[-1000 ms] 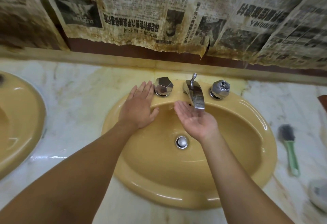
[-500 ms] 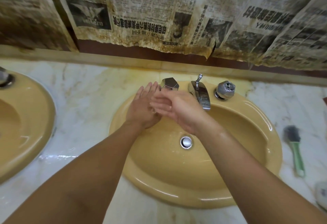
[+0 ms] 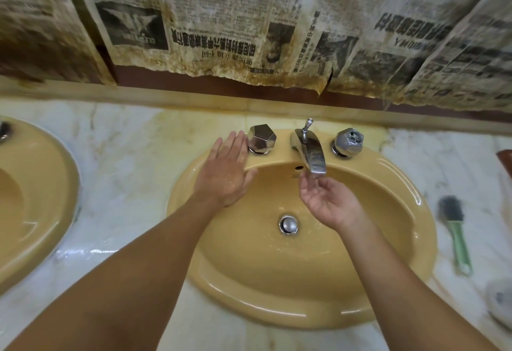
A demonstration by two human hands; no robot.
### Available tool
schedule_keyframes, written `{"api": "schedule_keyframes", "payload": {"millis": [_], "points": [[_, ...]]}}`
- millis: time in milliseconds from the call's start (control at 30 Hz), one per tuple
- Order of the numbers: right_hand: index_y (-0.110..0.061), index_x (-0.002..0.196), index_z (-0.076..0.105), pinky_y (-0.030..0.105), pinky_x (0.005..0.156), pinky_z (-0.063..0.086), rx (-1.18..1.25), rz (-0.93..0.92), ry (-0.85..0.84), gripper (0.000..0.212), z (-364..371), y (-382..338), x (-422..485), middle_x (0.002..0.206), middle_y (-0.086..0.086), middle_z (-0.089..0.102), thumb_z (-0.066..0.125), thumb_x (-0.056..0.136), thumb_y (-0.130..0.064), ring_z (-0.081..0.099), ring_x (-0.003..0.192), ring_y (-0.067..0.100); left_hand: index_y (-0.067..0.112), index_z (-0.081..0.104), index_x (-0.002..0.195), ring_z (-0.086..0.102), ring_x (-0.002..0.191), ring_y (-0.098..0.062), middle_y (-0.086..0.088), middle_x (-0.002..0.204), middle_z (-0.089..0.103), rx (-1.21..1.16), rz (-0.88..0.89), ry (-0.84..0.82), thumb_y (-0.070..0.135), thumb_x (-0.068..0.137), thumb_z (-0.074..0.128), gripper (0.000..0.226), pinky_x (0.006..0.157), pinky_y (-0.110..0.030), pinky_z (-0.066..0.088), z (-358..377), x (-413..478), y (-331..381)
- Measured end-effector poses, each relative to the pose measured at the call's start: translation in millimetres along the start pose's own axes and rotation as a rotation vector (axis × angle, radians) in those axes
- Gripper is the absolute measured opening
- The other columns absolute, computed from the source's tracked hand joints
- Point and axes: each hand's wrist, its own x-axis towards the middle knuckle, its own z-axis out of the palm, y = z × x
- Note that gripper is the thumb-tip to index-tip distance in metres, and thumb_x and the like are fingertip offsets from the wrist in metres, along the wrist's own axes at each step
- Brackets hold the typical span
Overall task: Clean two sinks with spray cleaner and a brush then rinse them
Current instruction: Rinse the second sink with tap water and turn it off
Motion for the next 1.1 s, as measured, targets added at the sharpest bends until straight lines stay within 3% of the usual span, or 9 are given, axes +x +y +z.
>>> {"api": "schedule_keyframes", "payload": {"millis": [233, 300, 400, 500, 600, 733, 800, 933, 1100], "points": [[-0.003, 0.094, 0.058, 0.024, 0.053, 0.056, -0.26, 0.05, 0.042, 0.022, -5.2, -41.8, -13.6, 0.075, 0.01, 0.063, 0.037, 0.101, -0.006, 0.063, 0.058, 0.017, 0.006, 0.009, 0.161, -0.004, 0.157, -0.02, -0.008, 0.17, 0.002, -0.021, 0.013, 0.032, 0.057, 0.1, 0.002, 0.08, 0.127, -0.044, 0.003, 4.4, 0.6, -2.9], [-0.001, 0.096, 0.058, 0.026, 0.059, 0.06, -0.335, -0.063, -0.005, 0.022, 10.2, -69.1, -24.6, 0.081, 0.012, 0.063, 0.036, 0.102, -0.004, 0.068, 0.06, 0.02, 0.004, 0.014, 0.16, 0.0, 0.157, -0.021, -0.009, 0.17, 0.006, -0.026, 0.014, 0.044, 0.058, 0.097, 0.002, 0.084, 0.127, -0.044, 0.005, 5.6, 1.3, -2.6], [0.007, 0.109, 0.06, 0.035, 0.082, 0.061, -0.66, -0.327, 0.015, 0.026, 43.6, -107.5, -30.6, 0.107, 0.021, 0.068, 0.039, 0.103, -0.006, 0.073, 0.09, 0.032, 0.004, 0.017, 0.16, 0.002, 0.157, -0.022, -0.01, 0.169, 0.009, -0.029, 0.016, 0.045, 0.059, 0.098, 0.005, 0.083, 0.127, -0.045, 0.006, 6.2, 2.3, -1.3], [-0.002, 0.098, 0.068, 0.028, 0.06, 0.057, -1.147, -0.642, 0.326, 0.02, 52.4, -116.3, -23.6, 0.107, 0.019, 0.073, 0.05, 0.097, -0.009, 0.07, 0.073, 0.028, 0.004, 0.017, 0.16, 0.003, 0.157, -0.022, -0.01, 0.169, 0.01, -0.02, 0.01, 0.035, 0.059, 0.098, 0.005, 0.084, 0.127, -0.045, 0.007, 5.8, 1.9, -1.2], [-0.005, 0.085, 0.064, 0.025, 0.047, 0.049, -0.971, -0.694, 0.398, 0.021, 32.2, -86.5, -13.6, 0.092, 0.016, 0.071, 0.05, 0.096, -0.015, 0.064, 0.058, 0.023, 0.003, 0.018, 0.159, 0.005, 0.157, -0.022, -0.01, 0.169, 0.011, 0.005, 0.014, 0.038, 0.058, 0.098, 0.005, 0.084, 0.127, -0.045, 0.008, 6.1, 2.4, -1.9], [0.006, 0.107, 0.06, 0.041, 0.068, 0.061, -0.413, -0.03, 0.084, 0.03, 2.2, -19.3, -4.8, 0.099, 0.023, 0.069, 0.039, 0.105, -0.014, 0.069, 0.08, 0.034, 0.001, 0.023, 0.158, 0.01, 0.156, -0.023, -0.012, 0.168, 0.016, 0.033, 0.022, 0.056, 0.057, 0.099, 0.008, 0.083, 0.126, -0.046, 0.011, 7.0, 3.5, -2.7], [0.007, 0.109, 0.062, 0.037, 0.066, 0.062, -0.267, 0.114, 0.016, 0.027, -2.7, -2.3, 1.2, 0.095, 0.021, 0.07, 0.041, 0.105, -0.01, 0.07, 0.08, 0.032, 0.001, 0.024, 0.158, 0.012, 0.156, -0.023, -0.012, 0.168, 0.017, 0.023, 0.022, 0.064, 0.057, 0.1, 0.011, 0.082, 0.126, -0.046, 0.011, 7.6, 3.6, -2.9], [0.006, 0.115, 0.058, 0.038, 0.065, 0.063, -0.304, 0.035, 0.024, 0.026, 3.4, -19.0, -8.2, 0.097, 0.023, 0.067, 0.039, 0.106, -0.009, 0.068, 0.083, 0.031, 0.002, 0.02, 0.159, 0.01, 0.156, -0.025, -0.014, 0.168, 0.016, 0.056, 0.021, 0.073, 0.053, 0.105, 0.015, 0.075, 0.127, -0.046, 0.01, 9.5, -0.5, -0.9], [0.008, 0.137, 0.05, 0.039, 0.109, 0.046, -0.059, -0.23, 0.057, 0.039, -23.3, -64.7, -12.7, 0.132, 0.021, 0.06, 0.031, 0.109, -0.012, 0.058, 0.126, 0.032, 0.003, 0.005, 0.161, 0.0, 0.157, -0.025, -0.013, 0.169, 0.002, 0.083, 0.017, 0.042, 0.053, 0.1, 0.035, 0.084, 0.127, -0.043, 0.005, 6.7, -14.9, 6.7]]}}
